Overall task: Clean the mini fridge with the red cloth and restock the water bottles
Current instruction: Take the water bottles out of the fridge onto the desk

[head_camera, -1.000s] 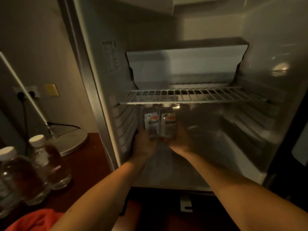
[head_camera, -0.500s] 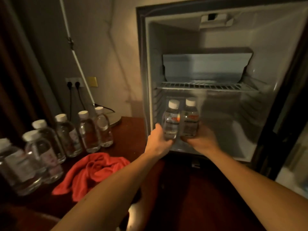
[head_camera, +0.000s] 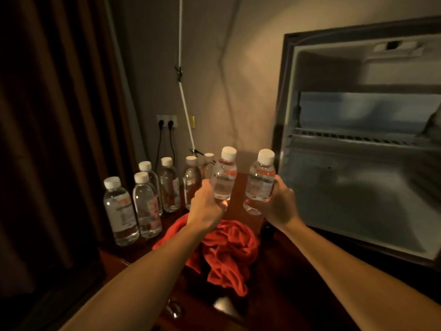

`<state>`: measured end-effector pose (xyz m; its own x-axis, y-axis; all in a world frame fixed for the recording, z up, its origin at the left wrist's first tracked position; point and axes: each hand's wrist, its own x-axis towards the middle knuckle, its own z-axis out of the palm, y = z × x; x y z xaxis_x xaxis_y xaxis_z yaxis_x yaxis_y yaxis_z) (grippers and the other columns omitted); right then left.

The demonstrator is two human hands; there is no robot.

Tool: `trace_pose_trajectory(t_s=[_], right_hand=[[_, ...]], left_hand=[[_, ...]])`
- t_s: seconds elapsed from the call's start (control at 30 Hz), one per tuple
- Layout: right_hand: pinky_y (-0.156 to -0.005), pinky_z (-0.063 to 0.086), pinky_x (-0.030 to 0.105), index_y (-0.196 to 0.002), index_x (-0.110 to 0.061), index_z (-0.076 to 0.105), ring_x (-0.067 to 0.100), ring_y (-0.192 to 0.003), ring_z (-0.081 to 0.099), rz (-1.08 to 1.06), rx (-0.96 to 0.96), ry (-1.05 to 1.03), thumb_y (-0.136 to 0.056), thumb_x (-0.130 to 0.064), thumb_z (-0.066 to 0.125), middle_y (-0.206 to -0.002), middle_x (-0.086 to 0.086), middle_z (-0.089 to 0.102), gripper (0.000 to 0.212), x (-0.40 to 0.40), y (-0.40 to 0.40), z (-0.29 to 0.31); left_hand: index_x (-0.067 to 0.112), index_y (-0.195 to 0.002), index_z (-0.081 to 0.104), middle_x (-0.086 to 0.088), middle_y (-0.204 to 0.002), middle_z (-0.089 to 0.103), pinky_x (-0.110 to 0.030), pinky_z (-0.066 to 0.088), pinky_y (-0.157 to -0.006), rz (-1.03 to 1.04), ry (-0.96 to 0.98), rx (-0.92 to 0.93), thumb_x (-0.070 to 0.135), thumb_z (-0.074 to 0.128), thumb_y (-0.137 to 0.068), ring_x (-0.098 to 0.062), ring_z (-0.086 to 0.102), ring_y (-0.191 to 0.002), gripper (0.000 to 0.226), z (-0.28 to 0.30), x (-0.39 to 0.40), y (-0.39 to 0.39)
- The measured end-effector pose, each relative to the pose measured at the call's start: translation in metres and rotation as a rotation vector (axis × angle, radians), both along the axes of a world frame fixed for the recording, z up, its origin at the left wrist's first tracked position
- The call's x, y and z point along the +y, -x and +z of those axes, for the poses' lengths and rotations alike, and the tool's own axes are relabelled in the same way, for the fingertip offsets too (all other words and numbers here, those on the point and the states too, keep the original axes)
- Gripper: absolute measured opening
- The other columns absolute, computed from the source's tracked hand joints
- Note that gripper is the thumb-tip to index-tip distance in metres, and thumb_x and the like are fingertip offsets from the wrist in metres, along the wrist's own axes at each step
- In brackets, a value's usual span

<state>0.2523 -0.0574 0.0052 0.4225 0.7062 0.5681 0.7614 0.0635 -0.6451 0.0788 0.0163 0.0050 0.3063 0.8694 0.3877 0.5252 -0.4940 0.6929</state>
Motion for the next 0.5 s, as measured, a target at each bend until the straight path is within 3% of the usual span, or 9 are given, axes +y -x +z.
trace_pose_trajectory(t_s=[0.13, 0.23, 0.37, 0.5], right_hand=[[-0.064, 0.046, 0.024, -0.109, -0.020, 0.053, 0.021, -0.089, 0.066, 0.052, 0.148, 0.074, -0.061, -0.030, 0.088, -0.099, 0.001, 0.069, 0.060, 0.048, 0.020, -0.009], [-0.062, 0.043, 0.025, -0.109, -0.023, 0.054, 0.023, -0.094, 0.066, 0.085, 0.157, 0.123, -0.066, -0.042, 0.082, -0.102, 0.001, 0.069, 0.055, 0.073, 0.029, -0.022], [-0.054, 0.039, 0.019, -0.109, -0.020, 0.055, 0.024, -0.096, 0.065, 0.116, 0.217, 0.167, -0.066, -0.040, 0.084, -0.105, 0.004, 0.069, 0.055, 0.096, 0.037, -0.034], [-0.071, 0.045, 0.027, -0.108, -0.018, 0.056, 0.021, -0.098, 0.064, 0.151, 0.252, 0.180, -0.065, -0.027, 0.087, -0.104, 0.002, 0.069, 0.053, 0.111, 0.040, -0.046]], left_hand=[[0.017, -0.117, 0.045, -0.008, -0.112, 0.064, -0.044, 0.052, -0.084, 0.093, 0.009, -0.033, 0.030, 0.071, -0.083, -0.031, 0.063, -0.102, 0.045, -0.015, 0.028, 0.026], [0.020, -0.114, 0.041, -0.008, -0.114, 0.062, -0.049, 0.051, -0.086, 0.154, 0.026, -0.043, 0.033, 0.069, -0.084, -0.033, 0.061, -0.105, 0.043, -0.028, 0.044, 0.039], [0.019, -0.110, 0.039, -0.009, -0.111, 0.063, -0.051, 0.052, -0.086, 0.234, 0.080, -0.043, 0.028, 0.066, -0.081, -0.035, 0.062, -0.103, 0.040, -0.044, 0.063, 0.049], [0.012, -0.115, 0.039, -0.009, -0.108, 0.062, -0.047, 0.054, -0.084, 0.263, 0.188, -0.029, 0.024, 0.067, -0.082, -0.032, 0.063, -0.100, 0.045, -0.052, 0.068, 0.051]])
